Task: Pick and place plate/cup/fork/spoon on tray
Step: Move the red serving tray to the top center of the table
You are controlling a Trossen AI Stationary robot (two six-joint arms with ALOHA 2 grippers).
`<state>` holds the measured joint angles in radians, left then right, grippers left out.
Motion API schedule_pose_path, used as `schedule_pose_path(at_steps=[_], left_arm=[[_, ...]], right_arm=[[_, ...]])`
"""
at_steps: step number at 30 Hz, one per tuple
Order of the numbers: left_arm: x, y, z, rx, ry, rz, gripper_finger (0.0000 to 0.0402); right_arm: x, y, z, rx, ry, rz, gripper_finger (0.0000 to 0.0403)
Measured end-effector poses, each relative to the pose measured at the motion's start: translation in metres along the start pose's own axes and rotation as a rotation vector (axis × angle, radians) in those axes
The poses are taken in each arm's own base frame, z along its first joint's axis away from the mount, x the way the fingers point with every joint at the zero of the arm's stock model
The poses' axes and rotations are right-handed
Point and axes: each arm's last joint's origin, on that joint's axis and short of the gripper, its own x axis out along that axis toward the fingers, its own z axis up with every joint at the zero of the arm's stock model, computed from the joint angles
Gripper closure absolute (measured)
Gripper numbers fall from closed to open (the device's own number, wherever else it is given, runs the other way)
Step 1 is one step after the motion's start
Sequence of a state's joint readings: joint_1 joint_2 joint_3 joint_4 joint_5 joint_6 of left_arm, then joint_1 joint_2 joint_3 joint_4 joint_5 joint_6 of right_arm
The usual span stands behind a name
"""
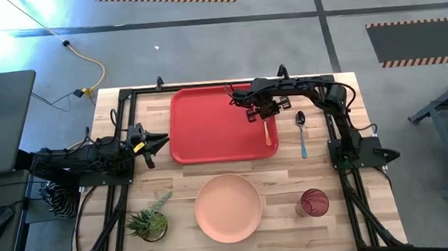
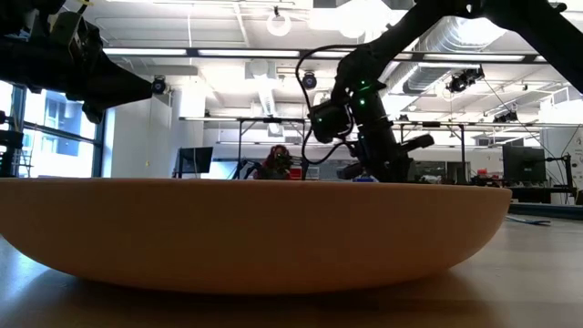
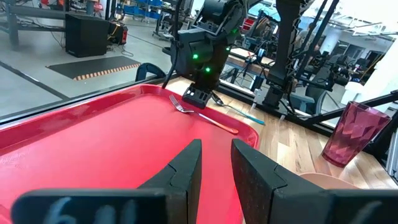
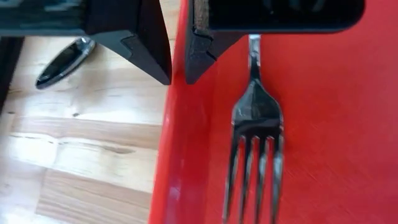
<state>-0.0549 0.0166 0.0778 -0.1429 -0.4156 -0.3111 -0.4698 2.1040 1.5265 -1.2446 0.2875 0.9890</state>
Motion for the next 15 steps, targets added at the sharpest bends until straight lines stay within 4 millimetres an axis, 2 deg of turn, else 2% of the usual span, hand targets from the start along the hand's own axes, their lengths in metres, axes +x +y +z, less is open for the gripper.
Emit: schedule_pose_path(at_steps=[7, 15], left_arm=[[0.0, 0.0, 0.0, 0.001, 0.001, 0.0, 0.0326], [0.0, 0.0, 0.0, 0.001, 0.003, 0.0, 0.0326]], right_arm=[[-0.001, -0.003, 0.003, 0.007, -0.021, -0.023, 0.0367], [-0.011, 0.005, 0.005, -0.014, -0.061, 0.035, 0.0367]])
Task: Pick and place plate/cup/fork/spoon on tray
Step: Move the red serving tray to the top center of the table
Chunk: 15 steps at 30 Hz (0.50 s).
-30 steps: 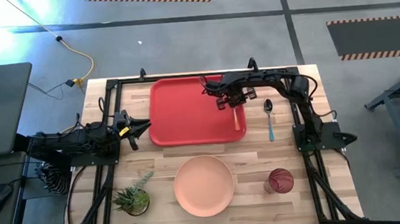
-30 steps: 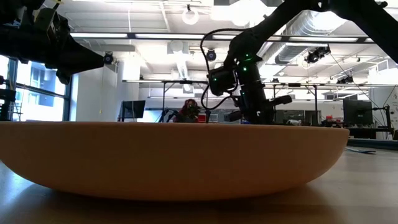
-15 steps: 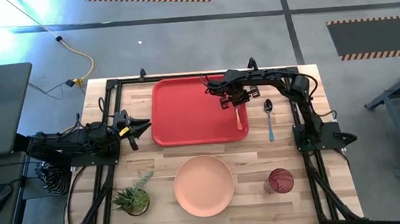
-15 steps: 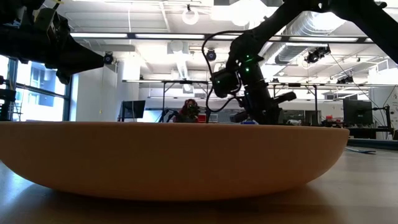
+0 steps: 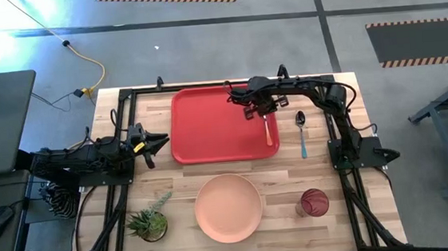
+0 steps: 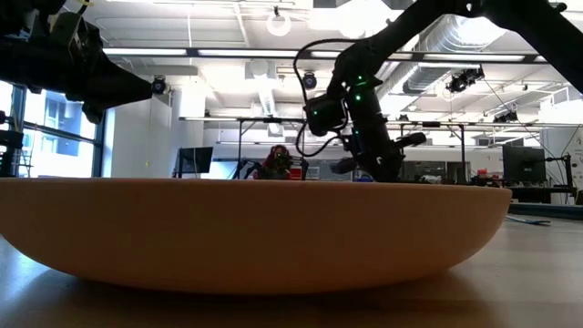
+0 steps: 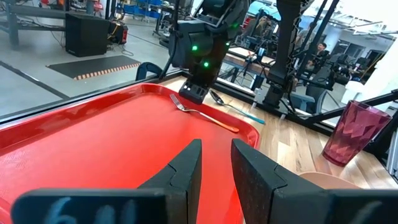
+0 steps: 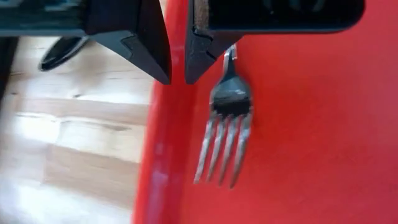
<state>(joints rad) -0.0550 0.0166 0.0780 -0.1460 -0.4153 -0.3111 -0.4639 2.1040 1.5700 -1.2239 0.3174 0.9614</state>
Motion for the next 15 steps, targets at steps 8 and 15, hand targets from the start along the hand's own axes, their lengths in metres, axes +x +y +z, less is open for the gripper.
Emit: schedule_pose_path(at_steps=[8, 15], left_arm=[[0.0, 0.0005, 0.0001, 0.0, -0.005, 0.016, 0.0326], [0.0, 0.0005, 0.0001, 0.0, -0.005, 0.016, 0.0326]], right_arm=[[0.0057, 0.0014, 0.0034, -0.007, 0.016, 0.046, 0.0367], [0.009, -0.0036, 0.0093, -0.006, 0.029, 0.041, 0.0367]])
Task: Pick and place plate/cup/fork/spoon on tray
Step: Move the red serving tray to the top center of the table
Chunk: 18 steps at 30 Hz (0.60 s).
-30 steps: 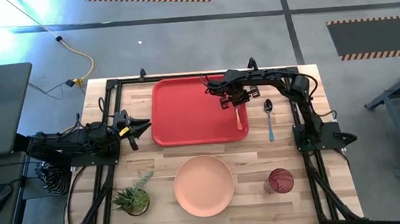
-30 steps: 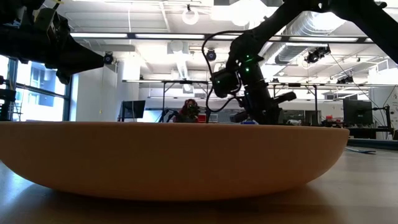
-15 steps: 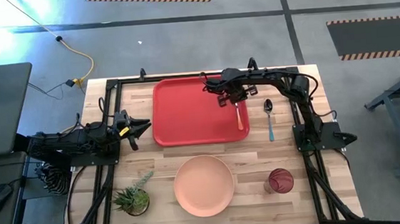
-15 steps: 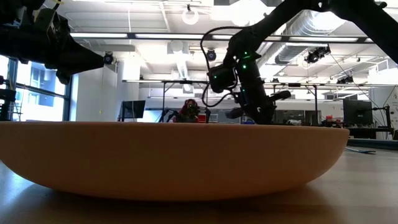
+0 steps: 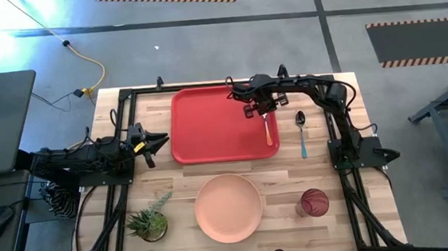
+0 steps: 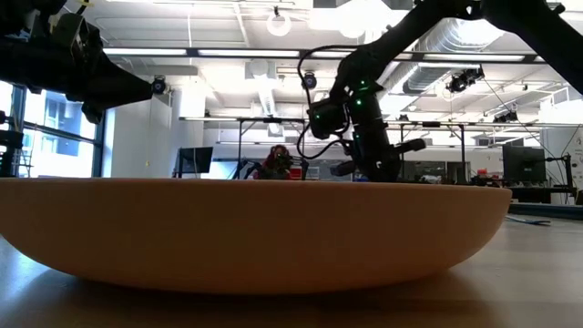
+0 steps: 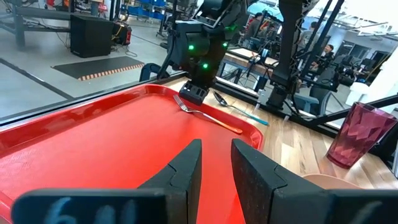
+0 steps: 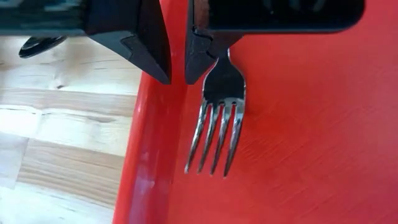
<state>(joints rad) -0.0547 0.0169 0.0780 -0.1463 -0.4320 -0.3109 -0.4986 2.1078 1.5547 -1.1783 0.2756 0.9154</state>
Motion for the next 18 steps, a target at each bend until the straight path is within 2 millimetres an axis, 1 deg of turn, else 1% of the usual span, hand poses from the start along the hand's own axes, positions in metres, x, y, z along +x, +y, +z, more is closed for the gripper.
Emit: schedule_pose_path(at_steps=[18], left_arm=[[0.0, 0.0, 0.0, 0.0, 0.0, 0.001, 0.0326]], right_arm=[[0.005, -0.012, 0.013, 0.019, 0.019, -0.006, 0.0367]])
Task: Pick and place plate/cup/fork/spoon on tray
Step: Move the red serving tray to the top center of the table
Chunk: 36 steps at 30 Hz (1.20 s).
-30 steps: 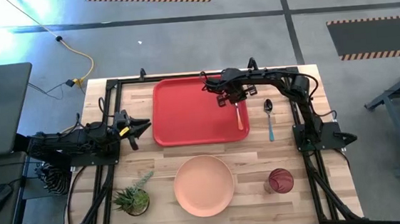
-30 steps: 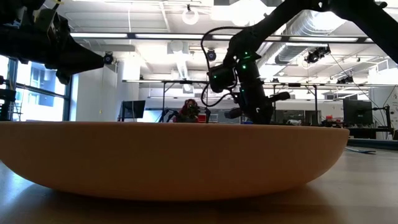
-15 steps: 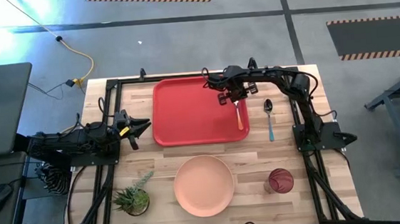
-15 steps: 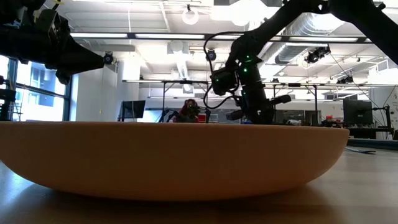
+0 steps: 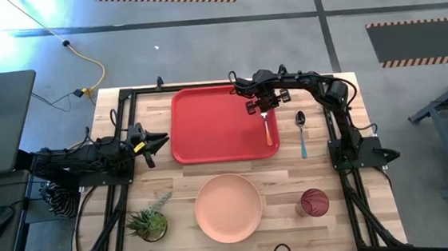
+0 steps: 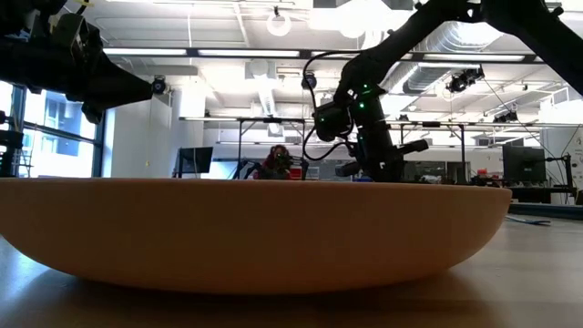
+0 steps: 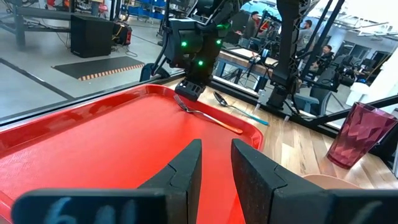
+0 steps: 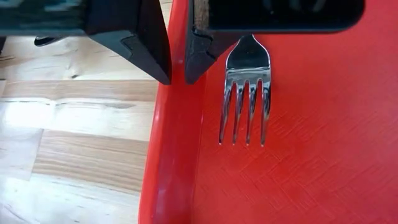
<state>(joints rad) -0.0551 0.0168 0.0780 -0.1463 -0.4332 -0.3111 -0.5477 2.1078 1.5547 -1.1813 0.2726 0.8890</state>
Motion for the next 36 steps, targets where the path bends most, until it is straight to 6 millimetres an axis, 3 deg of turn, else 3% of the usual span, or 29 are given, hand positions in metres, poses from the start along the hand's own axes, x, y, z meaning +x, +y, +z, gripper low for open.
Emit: schedule_pose_path(at_steps=[24, 36], left_arm=[[0.0, 0.0, 0.0, 0.0, 0.0, 0.001, 0.0326], [0.0, 0.0, 0.0, 0.0, 0.0, 0.0, 0.0326]], right_arm=[[0.0009, -0.0041, 0.0013, 0.003, 0.004, -0.029, 0.0366], [0.0009, -0.0022, 0.0027, -0.026, -0.005, -0.006, 0.0312]])
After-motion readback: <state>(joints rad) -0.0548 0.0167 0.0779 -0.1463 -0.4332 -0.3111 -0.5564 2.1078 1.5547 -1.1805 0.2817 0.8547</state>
